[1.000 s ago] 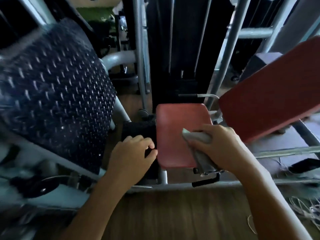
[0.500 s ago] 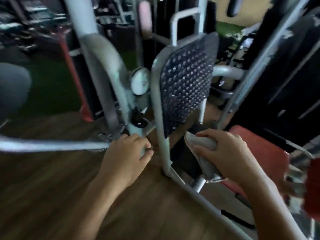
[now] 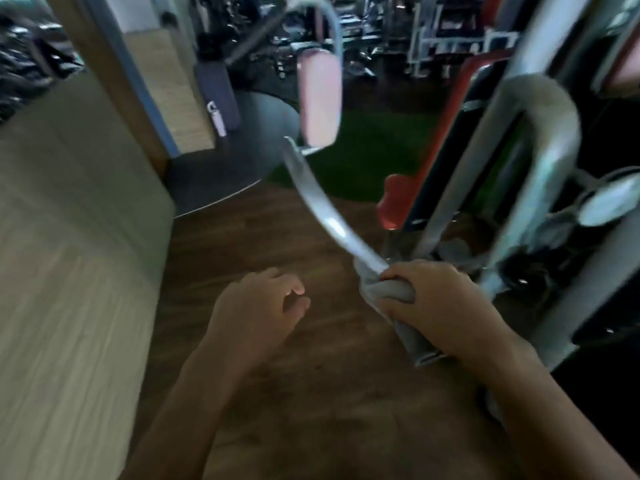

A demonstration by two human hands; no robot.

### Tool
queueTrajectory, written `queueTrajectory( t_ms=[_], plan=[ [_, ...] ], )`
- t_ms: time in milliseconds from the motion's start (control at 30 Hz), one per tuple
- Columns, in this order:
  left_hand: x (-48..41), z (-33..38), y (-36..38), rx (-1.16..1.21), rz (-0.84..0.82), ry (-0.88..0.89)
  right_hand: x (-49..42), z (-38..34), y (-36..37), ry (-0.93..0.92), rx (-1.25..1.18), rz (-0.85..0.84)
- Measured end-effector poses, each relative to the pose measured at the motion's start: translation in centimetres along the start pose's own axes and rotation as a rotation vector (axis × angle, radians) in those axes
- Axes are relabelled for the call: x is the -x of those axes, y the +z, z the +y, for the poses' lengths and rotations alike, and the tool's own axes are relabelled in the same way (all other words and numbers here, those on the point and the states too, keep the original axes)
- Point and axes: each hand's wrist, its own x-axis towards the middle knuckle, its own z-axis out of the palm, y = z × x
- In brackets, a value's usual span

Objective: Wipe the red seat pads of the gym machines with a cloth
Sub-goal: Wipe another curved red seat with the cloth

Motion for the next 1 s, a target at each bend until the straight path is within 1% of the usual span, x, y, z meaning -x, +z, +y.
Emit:
queueTrajectory(
  t_ms=[167,333,567,633,733,900,1000],
  plan=[
    [-0.8,-10.1,-2.6,0.01,0.02,-0.09,-7.1,-9.3,3.7,-0.133,0.009,-0.023],
    [-3.0,-16.8,-4.1,0.05,0.052,-0.126,-12.7,-14.8,6.0,-0.2,0.017,-0.073],
    [-10.6,-22.5,-5.8,0.018,0.096,-0.106,-22.5,-17.5,7.7,-0.194,0.06,-0.133],
    [-13.7,-23.8,-6.4,0.018,0.125,-0.097,-26.1,-18.0,7.6,-0.192,0.068,-0.105],
    [-18.3,-25.9,-7.6,0.034,0.17,-0.088,-31.5,-18.8,7.1,-0.228,-0.022,-0.025],
    [-25.3,-29.8,-9.4,0.044,0.226,-0.099,-40.2,-20.8,6.0,-0.288,0.017,-0.027],
    [-29.1,-32.1,-10.5,0.08,0.226,-0.094,-45.1,-21.6,6.4,-0.299,-0.004,-0.005]
  ],
)
